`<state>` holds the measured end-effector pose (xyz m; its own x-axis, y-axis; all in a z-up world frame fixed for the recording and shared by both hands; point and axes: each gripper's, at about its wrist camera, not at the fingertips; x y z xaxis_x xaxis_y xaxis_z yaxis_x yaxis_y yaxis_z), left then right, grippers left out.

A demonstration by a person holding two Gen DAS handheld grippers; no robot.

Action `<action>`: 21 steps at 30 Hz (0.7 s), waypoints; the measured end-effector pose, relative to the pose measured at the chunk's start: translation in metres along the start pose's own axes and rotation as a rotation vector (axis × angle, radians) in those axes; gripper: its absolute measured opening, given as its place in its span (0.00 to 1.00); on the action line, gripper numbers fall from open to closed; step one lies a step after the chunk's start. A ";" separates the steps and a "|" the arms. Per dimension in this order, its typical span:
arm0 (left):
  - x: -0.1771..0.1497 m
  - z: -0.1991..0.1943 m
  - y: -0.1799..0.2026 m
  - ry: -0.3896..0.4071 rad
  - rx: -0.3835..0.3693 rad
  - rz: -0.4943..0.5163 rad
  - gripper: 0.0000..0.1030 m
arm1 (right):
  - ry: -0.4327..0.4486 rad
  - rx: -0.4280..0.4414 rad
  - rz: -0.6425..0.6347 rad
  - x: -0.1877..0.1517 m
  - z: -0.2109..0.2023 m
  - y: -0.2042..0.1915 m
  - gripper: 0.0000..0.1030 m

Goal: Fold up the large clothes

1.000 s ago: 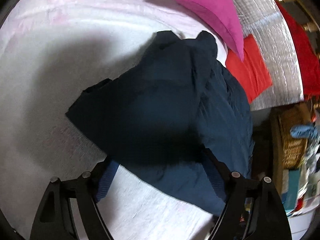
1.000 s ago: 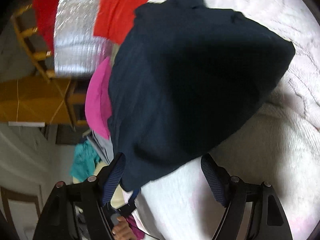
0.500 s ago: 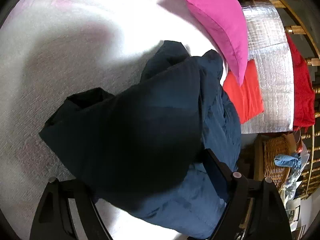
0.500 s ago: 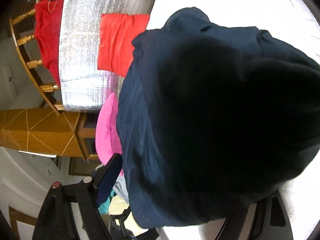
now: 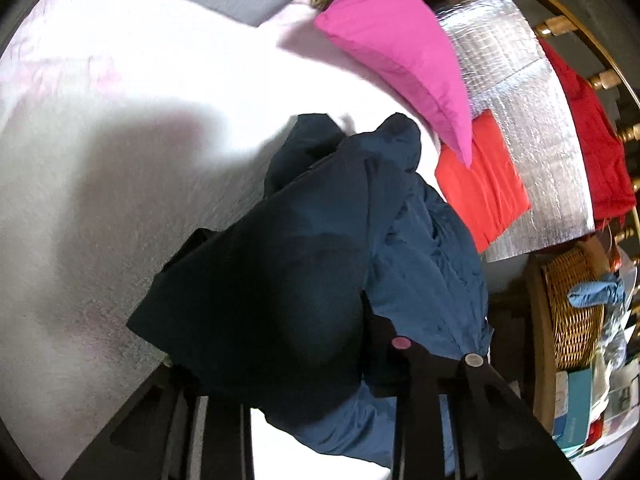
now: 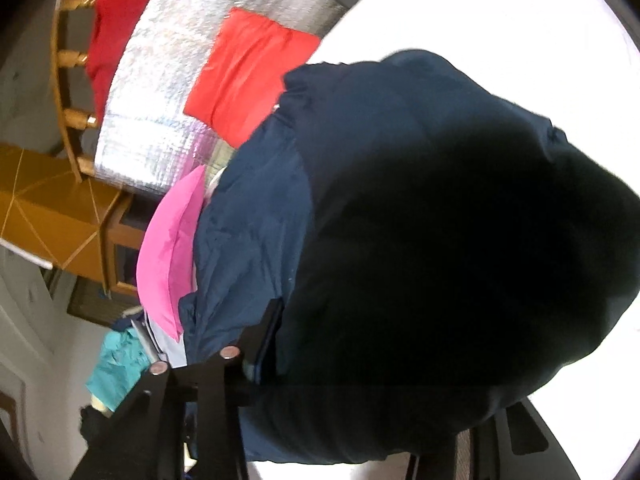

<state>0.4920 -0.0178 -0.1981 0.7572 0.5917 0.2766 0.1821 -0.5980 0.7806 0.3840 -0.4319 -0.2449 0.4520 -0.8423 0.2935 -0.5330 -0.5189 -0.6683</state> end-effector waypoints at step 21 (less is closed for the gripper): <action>-0.022 -0.066 -0.026 0.011 0.095 0.081 0.28 | -0.085 0.034 -0.128 -0.051 -0.049 0.011 0.40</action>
<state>0.4289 0.0202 -0.1872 0.7650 0.5449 0.3435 0.1791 -0.6922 0.6991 0.3200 -0.4017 -0.2339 0.5745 -0.7536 0.3195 -0.4434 -0.6146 -0.6524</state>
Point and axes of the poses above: each gripper's, at about its wrist camera, not at the fingertips, and z roughly the way its jaws point, y to its right, x to its top, and after that the axes turned 9 degrees about -x, right-handed
